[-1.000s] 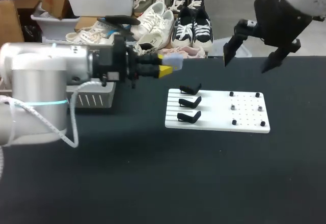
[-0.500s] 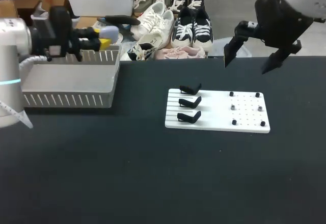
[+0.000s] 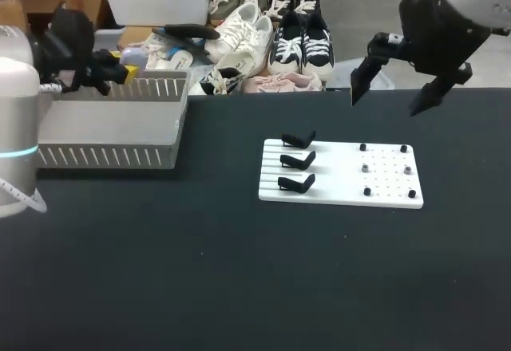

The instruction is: Pick up each earbud case from the left stands, insert the matching earbuds, close the lid, and place the case in the box.

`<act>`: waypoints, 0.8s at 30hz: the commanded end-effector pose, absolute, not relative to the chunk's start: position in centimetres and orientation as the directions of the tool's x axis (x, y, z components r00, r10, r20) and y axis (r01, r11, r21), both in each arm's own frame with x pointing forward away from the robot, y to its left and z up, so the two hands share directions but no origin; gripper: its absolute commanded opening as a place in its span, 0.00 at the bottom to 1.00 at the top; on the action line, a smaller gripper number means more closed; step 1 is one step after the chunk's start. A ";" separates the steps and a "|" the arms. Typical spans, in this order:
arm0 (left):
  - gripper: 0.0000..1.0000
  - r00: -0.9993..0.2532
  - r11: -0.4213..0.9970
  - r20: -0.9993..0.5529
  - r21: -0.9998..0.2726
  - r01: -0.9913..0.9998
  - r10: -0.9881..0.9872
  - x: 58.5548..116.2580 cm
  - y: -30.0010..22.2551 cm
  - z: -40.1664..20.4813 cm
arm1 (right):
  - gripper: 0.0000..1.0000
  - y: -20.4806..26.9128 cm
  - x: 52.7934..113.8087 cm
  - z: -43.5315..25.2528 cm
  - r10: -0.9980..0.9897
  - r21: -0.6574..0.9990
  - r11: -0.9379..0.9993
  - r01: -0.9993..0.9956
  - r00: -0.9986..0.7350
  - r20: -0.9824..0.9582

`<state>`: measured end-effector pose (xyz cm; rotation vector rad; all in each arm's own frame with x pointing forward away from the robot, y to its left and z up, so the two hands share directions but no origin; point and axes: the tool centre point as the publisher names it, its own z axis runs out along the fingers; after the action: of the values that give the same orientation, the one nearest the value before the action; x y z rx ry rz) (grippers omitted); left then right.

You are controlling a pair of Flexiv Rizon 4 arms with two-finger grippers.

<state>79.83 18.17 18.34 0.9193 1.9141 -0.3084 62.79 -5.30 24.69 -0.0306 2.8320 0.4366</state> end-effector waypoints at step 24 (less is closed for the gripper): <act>1.00 -0.193 0.605 -0.880 0.126 0.786 0.434 76.8 9.0 19.4 | 1.00 -5.3 62.6 24.6 0.025 0.292 0.955 -0.059 -0.961 -0.276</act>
<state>78.98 10.88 19.26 1.0204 1.8999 -0.4175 62.79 -5.29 24.67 -0.0301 2.8317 0.4362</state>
